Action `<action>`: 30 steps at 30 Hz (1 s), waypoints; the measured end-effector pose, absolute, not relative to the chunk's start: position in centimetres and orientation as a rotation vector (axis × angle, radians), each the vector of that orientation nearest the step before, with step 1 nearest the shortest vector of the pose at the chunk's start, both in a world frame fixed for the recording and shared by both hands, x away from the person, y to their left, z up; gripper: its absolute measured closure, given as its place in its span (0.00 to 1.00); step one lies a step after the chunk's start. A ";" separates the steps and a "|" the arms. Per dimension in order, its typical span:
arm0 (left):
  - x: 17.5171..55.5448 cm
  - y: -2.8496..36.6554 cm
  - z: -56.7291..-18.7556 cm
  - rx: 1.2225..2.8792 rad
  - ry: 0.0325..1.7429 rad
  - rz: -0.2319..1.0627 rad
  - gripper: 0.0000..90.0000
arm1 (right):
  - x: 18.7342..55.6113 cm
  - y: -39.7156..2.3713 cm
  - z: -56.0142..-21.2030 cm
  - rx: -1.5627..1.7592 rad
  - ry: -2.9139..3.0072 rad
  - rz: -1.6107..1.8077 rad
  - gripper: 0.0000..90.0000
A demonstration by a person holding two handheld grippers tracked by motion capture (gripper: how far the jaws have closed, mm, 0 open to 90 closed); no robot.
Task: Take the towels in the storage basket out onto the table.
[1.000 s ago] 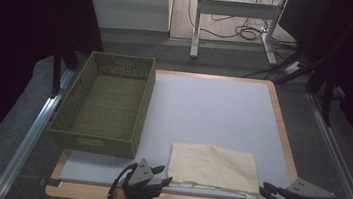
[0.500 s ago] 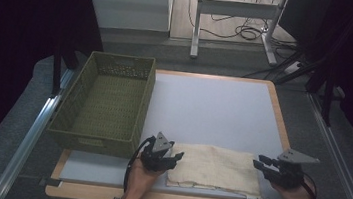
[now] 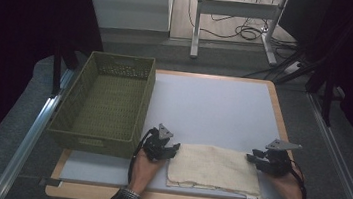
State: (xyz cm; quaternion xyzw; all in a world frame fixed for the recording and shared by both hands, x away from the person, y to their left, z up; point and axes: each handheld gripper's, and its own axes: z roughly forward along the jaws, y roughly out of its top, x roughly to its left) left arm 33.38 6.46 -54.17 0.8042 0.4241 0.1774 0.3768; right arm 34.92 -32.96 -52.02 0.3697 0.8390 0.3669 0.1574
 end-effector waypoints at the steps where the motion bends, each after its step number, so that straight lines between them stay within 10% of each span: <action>1: 33.4 6.4 -54.2 2.063 1.064 0.430 0.57 | 34.9 -32.9 -52.2 1.057 2.405 1.062 0.78; 7: 33.0 5.8 -53.9 2.103 0.990 0.381 0.91 | 34.5 -32.3 -51.7 1.001 2.419 1.009 0.95; 12: 32.5 6.1 -53.3 2.027 0.983 0.414 0.95 | 36.1 -32.5 -50.3 1.011 2.356 1.010 0.95; 23: 31.9 6.3 -53.5 2.061 1.037 0.511 0.92 | 42.0 -30.0 -50.7 1.052 2.344 1.009 0.92; 30: 32.8 7.2 -53.1 2.020 1.102 0.495 0.56 | 40.6 -30.4 -49.6 1.074 2.315 1.087 0.67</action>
